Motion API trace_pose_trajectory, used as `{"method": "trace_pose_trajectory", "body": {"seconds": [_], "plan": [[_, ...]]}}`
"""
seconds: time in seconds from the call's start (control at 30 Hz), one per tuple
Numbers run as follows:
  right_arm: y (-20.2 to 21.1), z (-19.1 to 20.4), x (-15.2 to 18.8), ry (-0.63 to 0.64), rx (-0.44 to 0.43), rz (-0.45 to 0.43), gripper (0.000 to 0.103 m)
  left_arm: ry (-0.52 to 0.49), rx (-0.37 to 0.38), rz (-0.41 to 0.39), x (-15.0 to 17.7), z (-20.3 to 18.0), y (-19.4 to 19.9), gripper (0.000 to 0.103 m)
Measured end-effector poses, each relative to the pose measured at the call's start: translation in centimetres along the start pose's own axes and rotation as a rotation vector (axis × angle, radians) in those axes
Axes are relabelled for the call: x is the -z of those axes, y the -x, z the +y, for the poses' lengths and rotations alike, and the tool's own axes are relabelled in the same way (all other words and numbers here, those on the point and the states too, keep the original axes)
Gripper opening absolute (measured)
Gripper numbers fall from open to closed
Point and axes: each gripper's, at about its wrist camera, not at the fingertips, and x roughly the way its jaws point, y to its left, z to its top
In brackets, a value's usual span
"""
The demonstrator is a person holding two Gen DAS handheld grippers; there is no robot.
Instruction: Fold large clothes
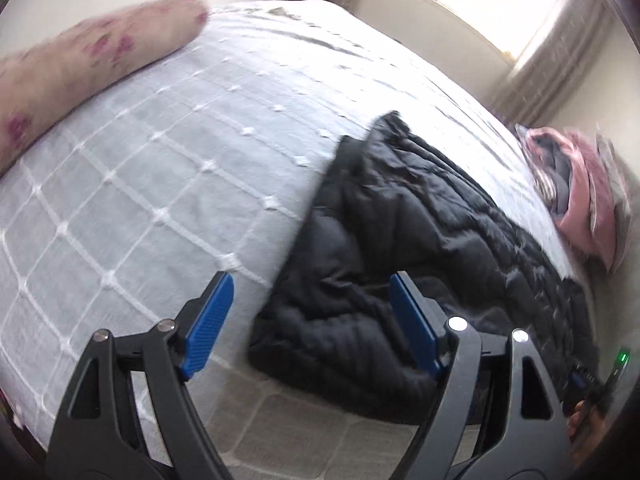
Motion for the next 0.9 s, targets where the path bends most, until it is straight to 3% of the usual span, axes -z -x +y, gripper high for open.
{"method": "trace_pose_trajectory", "body": {"seconds": [0.13, 0.33, 0.57, 0.9], "plan": [[1.6, 1.9, -0.2, 0.061, -0.054, -0.054, 0.075, 0.078, 0.069, 0.094, 1.4, 2.0, -0.2, 0.080], [2.9, 5.8, 0.7, 0.177, -0.066, -0.085, 0.075, 0.134, 0.080, 0.125, 4.2, 2.4, 0.1, 0.080], [3.5, 8.9, 1.7, 0.284, -0.077, -0.123, 0.075, 0.187, 0.185, 0.174, 6.1, 0.2, -1.7, 0.080], [3.0, 9.6, 2.1, 0.284, -0.101, -0.117, 0.075, 0.257, 0.161, 0.096, 4.8, -0.7, -4.1, 0.080]]}}
